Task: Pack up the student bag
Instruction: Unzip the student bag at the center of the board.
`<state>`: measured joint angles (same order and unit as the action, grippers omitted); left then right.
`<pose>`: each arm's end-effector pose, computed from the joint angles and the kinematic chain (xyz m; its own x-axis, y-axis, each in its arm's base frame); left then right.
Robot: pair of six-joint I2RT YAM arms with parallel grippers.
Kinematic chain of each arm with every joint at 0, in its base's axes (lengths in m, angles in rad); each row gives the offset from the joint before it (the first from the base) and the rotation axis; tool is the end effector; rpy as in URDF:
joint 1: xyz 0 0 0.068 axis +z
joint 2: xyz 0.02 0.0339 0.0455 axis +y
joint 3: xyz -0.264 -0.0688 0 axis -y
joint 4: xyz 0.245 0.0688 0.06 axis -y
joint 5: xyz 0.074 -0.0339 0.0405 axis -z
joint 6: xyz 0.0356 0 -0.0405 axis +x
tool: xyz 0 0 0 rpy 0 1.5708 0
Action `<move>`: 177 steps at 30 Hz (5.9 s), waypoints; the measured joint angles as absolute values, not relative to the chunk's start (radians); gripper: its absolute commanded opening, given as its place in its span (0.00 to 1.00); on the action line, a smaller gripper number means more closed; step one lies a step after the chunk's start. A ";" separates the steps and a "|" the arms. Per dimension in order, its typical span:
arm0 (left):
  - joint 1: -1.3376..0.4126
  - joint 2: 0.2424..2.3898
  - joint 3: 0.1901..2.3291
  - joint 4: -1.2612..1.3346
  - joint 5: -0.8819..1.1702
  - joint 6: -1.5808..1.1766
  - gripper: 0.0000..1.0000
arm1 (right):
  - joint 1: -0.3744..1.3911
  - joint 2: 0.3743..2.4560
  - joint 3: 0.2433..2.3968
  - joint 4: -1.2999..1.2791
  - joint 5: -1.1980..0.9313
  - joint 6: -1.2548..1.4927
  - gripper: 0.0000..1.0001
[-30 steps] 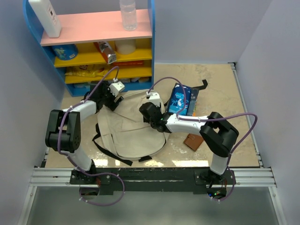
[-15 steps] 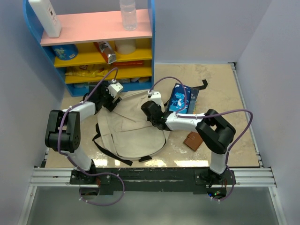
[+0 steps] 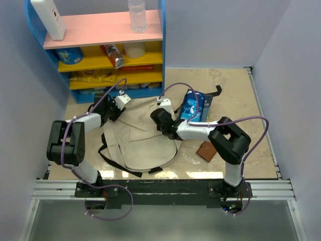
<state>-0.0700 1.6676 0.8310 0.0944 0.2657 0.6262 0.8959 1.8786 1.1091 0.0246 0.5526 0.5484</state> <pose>0.3326 -0.0327 0.1613 -0.3936 0.5945 -0.7012 0.6063 0.7412 0.2881 0.2610 0.2962 0.1670 -0.5822 -0.0174 -0.8129 -0.1405 0.9869 0.0796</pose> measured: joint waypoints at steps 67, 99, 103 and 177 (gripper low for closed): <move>-0.310 1.724 1.120 -0.174 0.478 0.629 0.65 | 0.936 1.777 0.907 0.260 0.427 0.495 0.00; -0.232 1.701 1.088 -0.159 0.244 0.464 0.10 | 0.937 1.831 1.030 0.284 0.414 0.470 0.00; -0.187 1.617 1.043 -0.224 0.224 0.462 0.62 | 0.939 1.893 1.097 0.282 0.396 0.458 0.00; -0.344 1.870 1.116 -0.149 0.336 0.420 0.41 | 1.276 1.946 1.187 0.238 0.397 0.427 0.00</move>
<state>-0.3443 1.8702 1.1164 -0.1486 0.3359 0.4202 1.2758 1.9457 1.1866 0.2379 0.3965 0.4271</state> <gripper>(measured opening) 0.469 0.011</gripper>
